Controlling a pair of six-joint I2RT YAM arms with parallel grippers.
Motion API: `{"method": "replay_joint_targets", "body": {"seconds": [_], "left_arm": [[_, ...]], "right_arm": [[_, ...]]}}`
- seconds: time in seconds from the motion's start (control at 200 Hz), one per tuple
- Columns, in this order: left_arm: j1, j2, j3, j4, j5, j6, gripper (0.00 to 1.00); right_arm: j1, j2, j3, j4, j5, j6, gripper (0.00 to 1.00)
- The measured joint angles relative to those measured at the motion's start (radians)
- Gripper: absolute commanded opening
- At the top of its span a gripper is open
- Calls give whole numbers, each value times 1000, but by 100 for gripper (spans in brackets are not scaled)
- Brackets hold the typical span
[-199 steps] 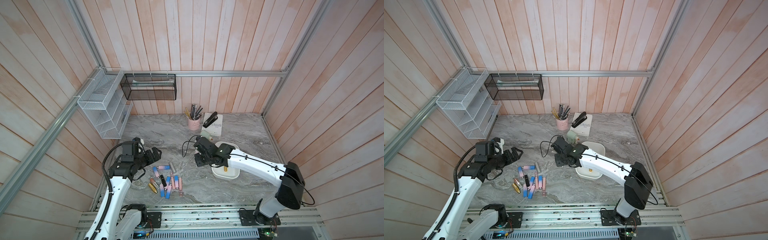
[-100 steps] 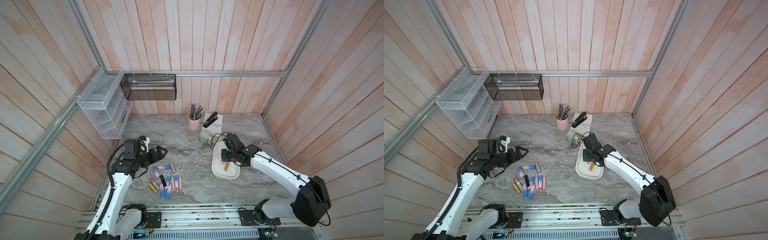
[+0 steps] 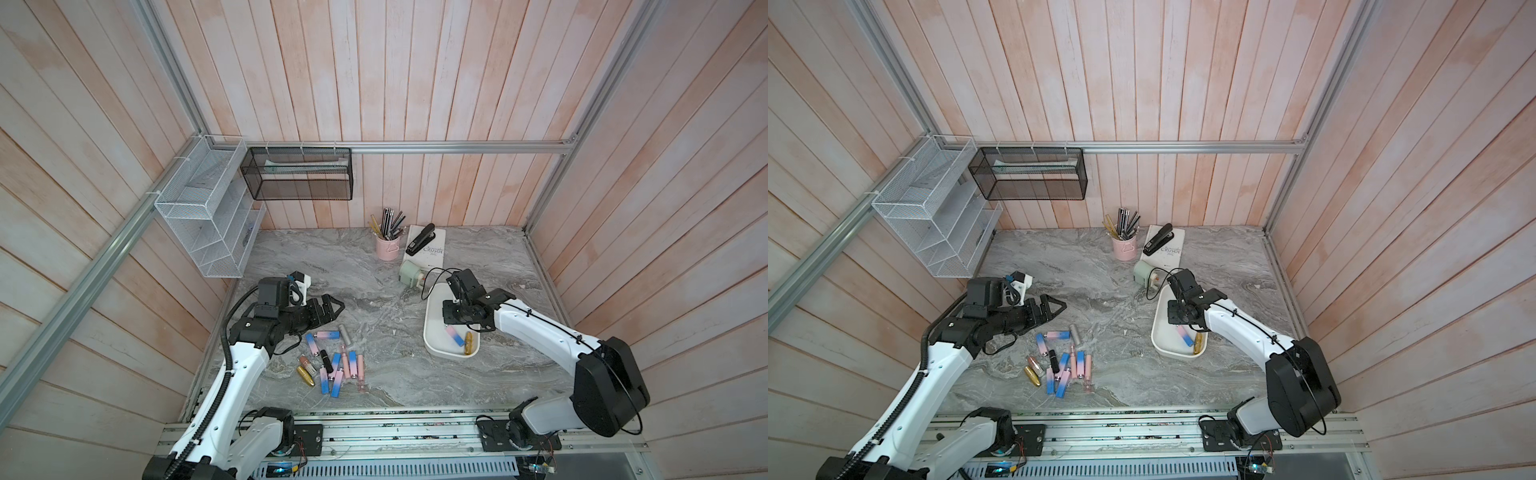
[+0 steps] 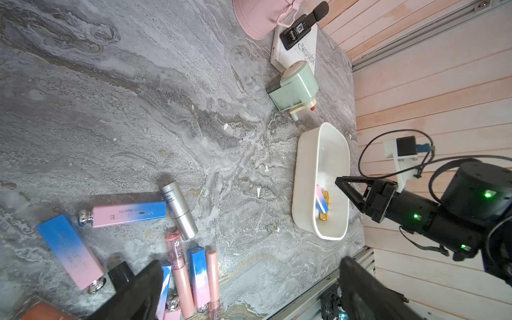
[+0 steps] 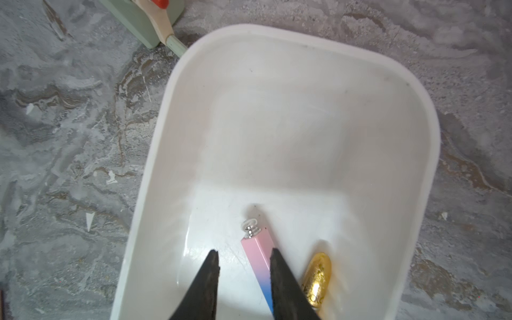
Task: Put the lipstick into the storage box
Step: Place the lipstick in the storage box, then pick up the lipstick at the center of the board.
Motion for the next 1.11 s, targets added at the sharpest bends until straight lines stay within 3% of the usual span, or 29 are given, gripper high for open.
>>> {"method": "replay_joint_targets", "body": {"seconds": [0.11, 0.19, 0.34, 0.495, 0.545, 0.64, 0.655, 0.85, 1.106], "left_arm": [[-5, 6, 0, -5, -9, 1, 96], [-8, 18, -8, -6, -19, 8, 85], [-11, 61, -43, -21, -66, 41, 75], [-16, 110, -58, -36, -107, 48, 68], [-29, 125, -58, -33, -119, 46, 69], [-89, 155, -58, -26, -140, 24, 69], [-103, 162, -58, -24, -142, 20, 70], [-280, 303, -27, -9, -208, -44, 70], [-294, 409, 25, -18, -295, -81, 72]], "right_arm": [[13, 0, 46, -3, -18, 1, 39], [44, 0, 83, -6, -24, 8, 41], [126, 4, 154, -16, -36, 27, 42], [180, 29, 202, -16, -38, 46, 42], [185, 32, 201, -22, -38, 54, 52], [185, 29, 198, -22, -37, 71, 95], [185, 29, 196, -21, -36, 82, 98], [185, 0, 167, -34, -16, 95, 98], [185, -101, 137, -39, 24, 108, 98]]}}
